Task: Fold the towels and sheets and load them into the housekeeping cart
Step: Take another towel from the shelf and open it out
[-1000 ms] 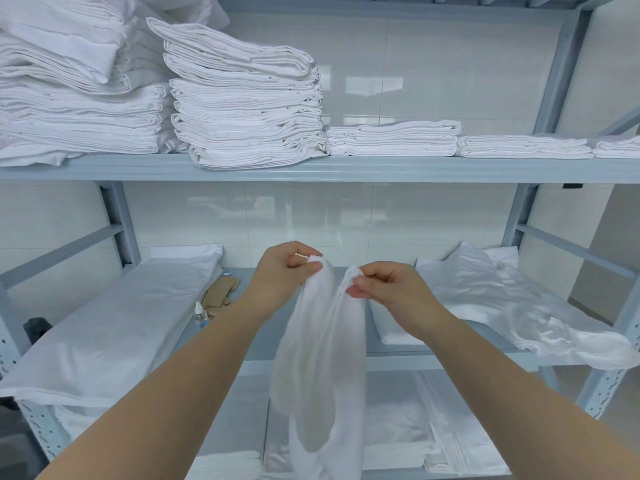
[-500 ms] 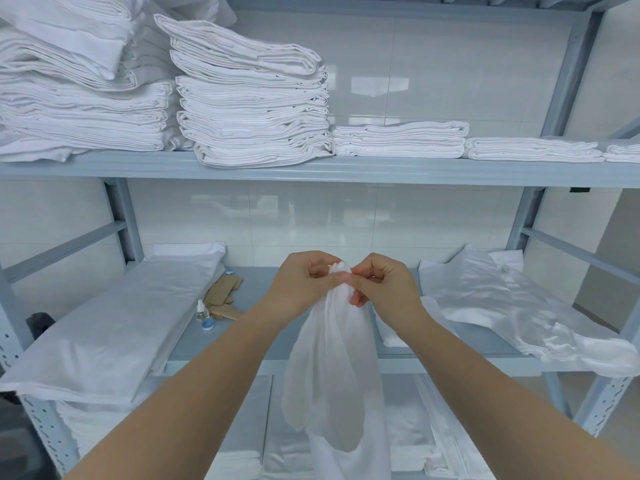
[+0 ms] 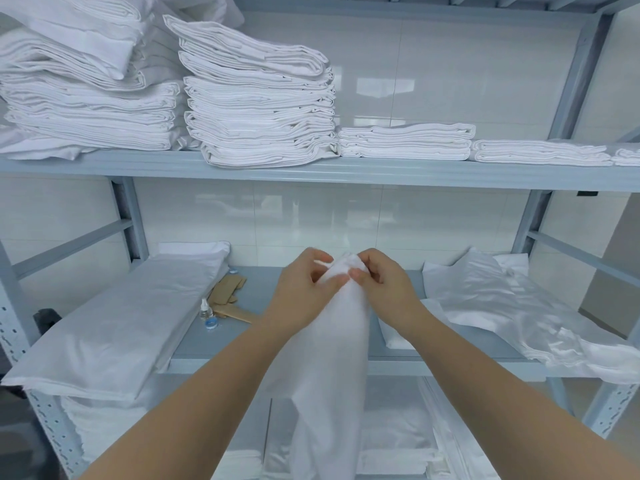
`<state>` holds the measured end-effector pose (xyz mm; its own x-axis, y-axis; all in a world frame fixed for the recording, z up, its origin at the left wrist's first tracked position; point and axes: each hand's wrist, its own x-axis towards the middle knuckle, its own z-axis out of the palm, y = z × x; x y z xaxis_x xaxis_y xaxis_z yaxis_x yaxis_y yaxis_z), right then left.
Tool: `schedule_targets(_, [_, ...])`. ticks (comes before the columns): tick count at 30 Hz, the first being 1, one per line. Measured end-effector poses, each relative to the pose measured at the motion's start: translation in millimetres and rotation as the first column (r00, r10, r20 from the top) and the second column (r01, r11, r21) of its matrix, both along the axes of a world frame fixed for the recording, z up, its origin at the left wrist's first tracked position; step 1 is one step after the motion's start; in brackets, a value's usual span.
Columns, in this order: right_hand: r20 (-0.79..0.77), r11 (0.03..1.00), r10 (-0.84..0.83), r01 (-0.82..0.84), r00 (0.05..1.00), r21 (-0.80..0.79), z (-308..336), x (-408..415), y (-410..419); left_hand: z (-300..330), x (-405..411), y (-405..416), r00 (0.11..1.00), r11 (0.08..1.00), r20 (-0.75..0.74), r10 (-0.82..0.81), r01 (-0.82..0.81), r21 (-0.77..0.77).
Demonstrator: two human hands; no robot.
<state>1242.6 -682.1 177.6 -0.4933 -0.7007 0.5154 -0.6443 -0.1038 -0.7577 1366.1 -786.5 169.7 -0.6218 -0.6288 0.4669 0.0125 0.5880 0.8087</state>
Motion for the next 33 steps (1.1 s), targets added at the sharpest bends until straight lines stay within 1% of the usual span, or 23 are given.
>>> schedule_targets(2, [0.097, 1.0, -0.019, 0.019, 0.995, -0.002, 1, 0, -1, -12, 4, -4, 0.985, 0.992, 0.174, 0.016, 0.006, -0.129])
schedule_targets(3, [0.111, 1.0, -0.017, 0.015, 0.994, 0.019, 1, -2, 0, -15, 5, -7, 0.976, 0.984, 0.216, 0.02, 0.019, -0.177])
schedule_targets(7, [0.066, 0.991, 0.076, -0.083, 0.995, 0.107, 3, -5, 3, -14, 7, -12, 0.975, 0.972, 0.216, 0.045, 0.007, -0.234])
schedule_targets(9, [0.043, 0.992, 0.056, -0.061, 0.997, 0.108, 7, -7, 2, -14, 10, -11, 0.983, 0.976, 0.181, 0.02, 0.021, -0.218])
schedule_targets(12, [0.037, 0.996, 0.035, -0.038, 0.999, 0.084, 10, -9, 1, -17, 22, -11, 0.994, 0.987, 0.081, -0.073, 0.084, -0.137])
schedule_targets(14, [0.03, 0.997, 0.028, -0.03, 0.999, 0.066, 11, -10, 1, -23, 32, -14, 0.994, 0.985, 0.056, -0.093, 0.1, -0.142])
schedule_targets(16, [0.028, 0.998, 0.024, -0.026, 0.999, 0.059, 13, -11, 1, -32, 41, -18, 0.995, 0.985, 0.058, -0.076, 0.084, -0.151])
schedule_targets(17, [0.029, 0.998, 0.023, -0.024, 0.999, 0.059, 14, -11, 0, -37, 45, -21, 0.995, 0.987, 0.083, -0.056, 0.067, -0.147])
schedule_targets(21, [0.05, 0.998, 0.019, -0.023, 0.999, 0.066, 15, -11, 0, -60, 55, -27, 0.963, 0.991, 0.27, 0.012, 0.024, -0.131])
schedule_targets(24, [0.058, 0.998, 0.005, -0.009, 0.998, 0.07, 16, -12, 2, -70, 53, -24, 0.914, 0.991, 0.404, 0.04, 0.015, -0.134])
schedule_targets(25, [0.053, 0.997, -0.006, 0.002, 0.999, 0.072, 17, -12, 2, -71, 51, -20, 0.9, 0.994, 0.435, 0.037, 0.011, -0.108])
schedule_targets(27, [0.032, 0.996, -0.031, 0.029, 0.999, 0.079, 18, -13, 4, -71, 46, -12, 0.896, 1.0, 0.443, 0.027, -0.018, -0.023])
schedule_targets(28, [0.023, 0.996, -0.044, 0.042, 0.999, 0.082, 19, -13, 5, -71, 43, -9, 0.897, 0.999, 0.439, 0.042, -0.042, -0.011])
schedule_targets(31, [0.012, 0.995, -0.07, 0.068, 0.998, 0.076, 20, -15, 8, -72, 37, -4, 0.904, 0.985, 0.395, 0.161, -0.121, -0.125])
schedule_targets(33, [0.01, 0.994, -0.082, 0.081, 0.997, 0.071, 20, -17, 11, -73, 36, -4, 0.909, 0.974, 0.362, 0.207, -0.158, -0.16])
